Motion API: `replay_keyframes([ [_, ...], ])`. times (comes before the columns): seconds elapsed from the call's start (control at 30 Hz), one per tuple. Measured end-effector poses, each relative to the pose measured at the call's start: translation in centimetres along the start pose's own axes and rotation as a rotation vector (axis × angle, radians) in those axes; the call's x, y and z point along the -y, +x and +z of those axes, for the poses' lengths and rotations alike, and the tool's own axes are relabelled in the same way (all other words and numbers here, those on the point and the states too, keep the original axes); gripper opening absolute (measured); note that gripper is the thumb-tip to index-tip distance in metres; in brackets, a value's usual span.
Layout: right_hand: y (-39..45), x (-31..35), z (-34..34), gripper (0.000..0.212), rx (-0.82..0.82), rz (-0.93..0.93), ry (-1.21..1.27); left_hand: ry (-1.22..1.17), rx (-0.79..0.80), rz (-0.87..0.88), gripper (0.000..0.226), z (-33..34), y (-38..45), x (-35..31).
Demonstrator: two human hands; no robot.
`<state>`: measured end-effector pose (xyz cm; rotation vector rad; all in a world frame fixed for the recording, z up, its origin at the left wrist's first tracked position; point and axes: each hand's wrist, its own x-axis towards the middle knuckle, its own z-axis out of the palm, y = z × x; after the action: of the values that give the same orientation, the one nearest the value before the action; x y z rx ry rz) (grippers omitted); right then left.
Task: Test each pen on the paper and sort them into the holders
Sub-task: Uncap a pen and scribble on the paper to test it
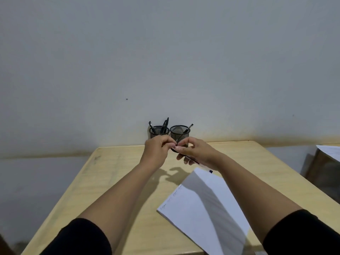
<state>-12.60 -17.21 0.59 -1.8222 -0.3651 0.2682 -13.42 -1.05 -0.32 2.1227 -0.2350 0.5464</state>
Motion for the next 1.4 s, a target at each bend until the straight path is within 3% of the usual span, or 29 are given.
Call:
replay_keyframes([
  [0.07,-1.0,1.1,-0.5,0.019,0.081,0.064,-0.078,-0.011,-0.056,-0.043,0.012,-1.2,-0.8,0.1],
  [0.17,-2.2,2.7,-0.9,0.009,0.149,0.115,0.024,-0.033,-0.097,-0.113,0.013,-2.2,-1.8,0.4],
  [0.37,-3.6,3.0,-0.6,0.029,0.216,0.016,0.535,-0.218,-0.180,-0.236,0.015,-2.1,-2.5,0.5],
  [0.5,-2.7,1.6,1.2,0.006,-0.013,-0.115,0.468,-0.217,-0.114,-0.192,0.012,-1.7,-3.2,-0.2],
  [0.6,-2.1,0.6,2.0,0.012,-0.169,-0.157,0.365,-0.188,-0.047,-0.188,0.010,-1.5,-3.5,-0.4],
  [0.87,-1.5,-0.3,1.6,0.017,-0.263,-0.167,0.358,-0.170,0.026,-0.278,0.012,-0.7,-2.5,-0.5],
  [1.03,-3.5,-1.3,-6.0,0.021,-0.518,-0.166,0.526,0.108,-0.193,-0.492,0.018,-6.2,-3.6,6.1],
  [1.23,-2.7,-4.4,-1.6,0.017,-0.258,0.053,0.509,0.010,0.147,-0.318,0.016,-0.3,-5.3,4.5],
  [1.33,-2.3,-6.3,-0.2,0.006,-0.264,0.045,0.426,0.084,0.215,-0.266,0.017,1.6,-5.2,5.5],
  [1.4,-2.2,-7.4,0.2,0.016,-0.322,0.018,0.359,0.177,0.239,-0.245,0.018,1.6,-5.4,6.1],
])
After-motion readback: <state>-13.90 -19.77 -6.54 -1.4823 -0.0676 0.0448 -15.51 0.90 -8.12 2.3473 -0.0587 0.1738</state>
